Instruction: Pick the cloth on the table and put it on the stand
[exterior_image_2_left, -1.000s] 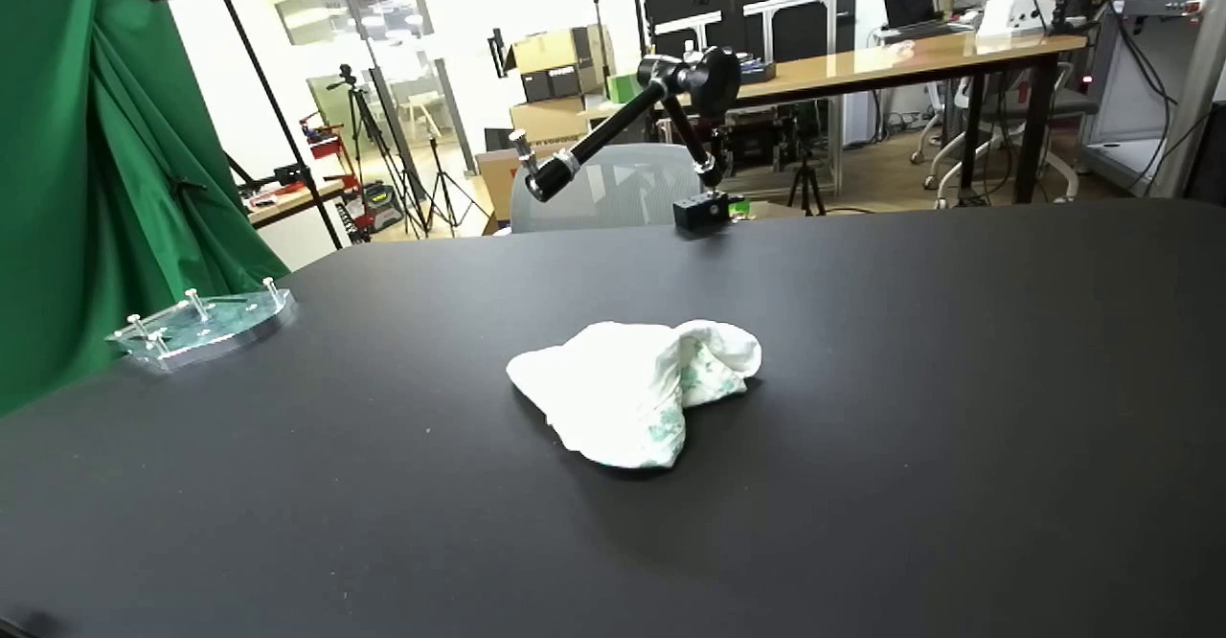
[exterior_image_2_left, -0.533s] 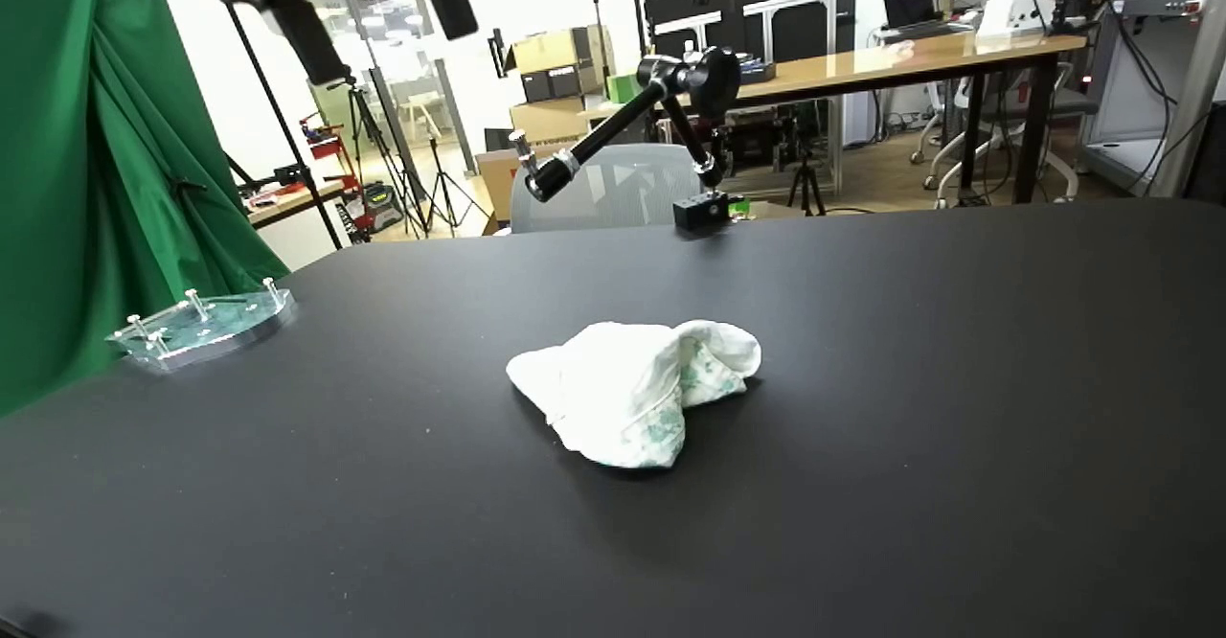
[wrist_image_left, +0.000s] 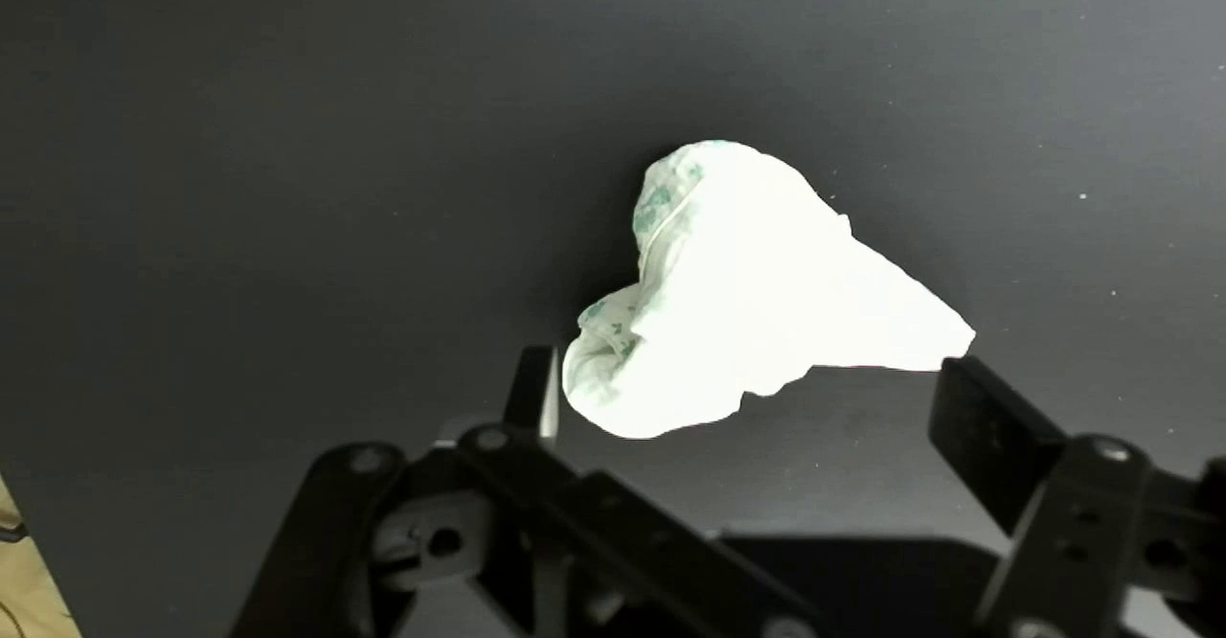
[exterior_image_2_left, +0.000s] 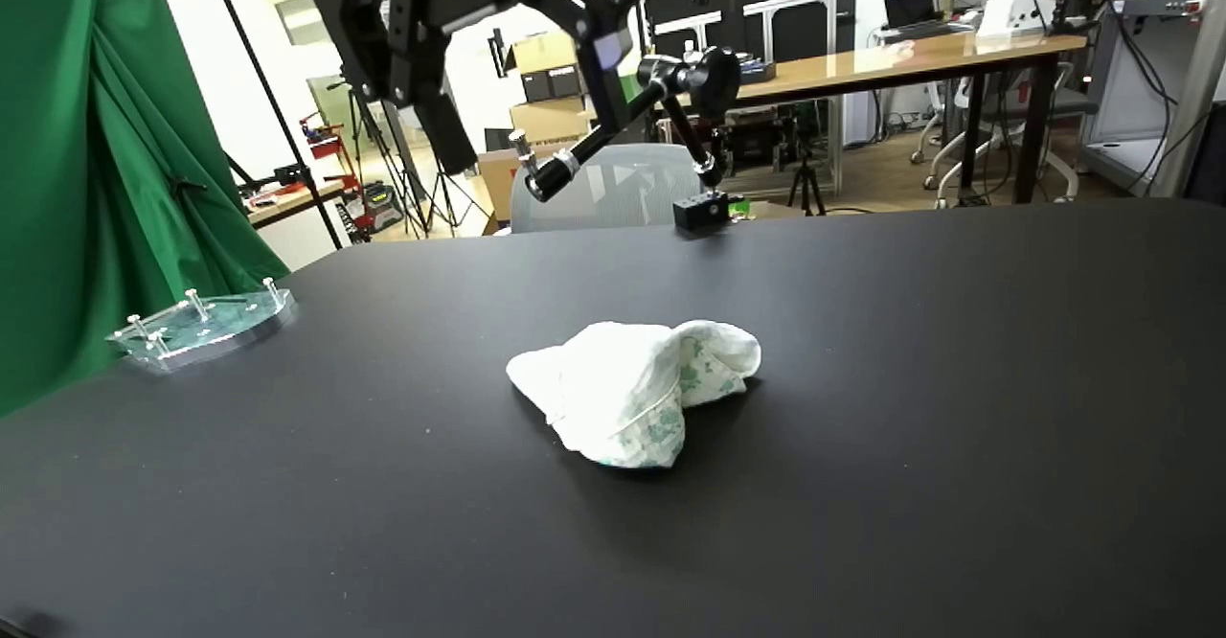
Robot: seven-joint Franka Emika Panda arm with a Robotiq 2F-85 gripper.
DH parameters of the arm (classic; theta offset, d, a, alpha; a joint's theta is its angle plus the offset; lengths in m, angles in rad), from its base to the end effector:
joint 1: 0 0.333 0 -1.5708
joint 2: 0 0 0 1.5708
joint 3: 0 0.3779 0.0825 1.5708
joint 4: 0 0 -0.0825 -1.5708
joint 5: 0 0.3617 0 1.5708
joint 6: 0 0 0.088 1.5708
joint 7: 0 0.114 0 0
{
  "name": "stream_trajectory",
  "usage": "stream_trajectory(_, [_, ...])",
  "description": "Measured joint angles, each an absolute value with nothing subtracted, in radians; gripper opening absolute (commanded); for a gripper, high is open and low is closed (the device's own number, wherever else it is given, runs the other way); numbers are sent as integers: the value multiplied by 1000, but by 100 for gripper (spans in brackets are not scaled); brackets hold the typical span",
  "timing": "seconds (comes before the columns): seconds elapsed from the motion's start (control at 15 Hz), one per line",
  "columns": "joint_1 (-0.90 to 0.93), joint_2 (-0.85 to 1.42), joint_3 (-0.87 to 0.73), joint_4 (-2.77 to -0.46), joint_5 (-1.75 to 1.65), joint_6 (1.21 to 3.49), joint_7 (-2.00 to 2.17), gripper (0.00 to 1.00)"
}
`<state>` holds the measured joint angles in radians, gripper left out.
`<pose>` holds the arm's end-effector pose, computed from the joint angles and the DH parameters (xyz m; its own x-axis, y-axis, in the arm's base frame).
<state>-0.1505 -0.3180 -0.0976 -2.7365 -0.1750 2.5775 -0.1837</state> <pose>0.3556 -0.0880 0.4019 0.9872 0.0853 0.1347 0.0705 -0.9913 0.1114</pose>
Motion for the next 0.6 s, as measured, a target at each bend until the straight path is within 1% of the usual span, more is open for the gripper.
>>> stream_trajectory(0.27, [-148, -296, -101, -2736, -172, 2580, -191, 100])
stream_trajectory(0.6, [-149, -146, -139, -2721, -164, 2672, -233, 100])
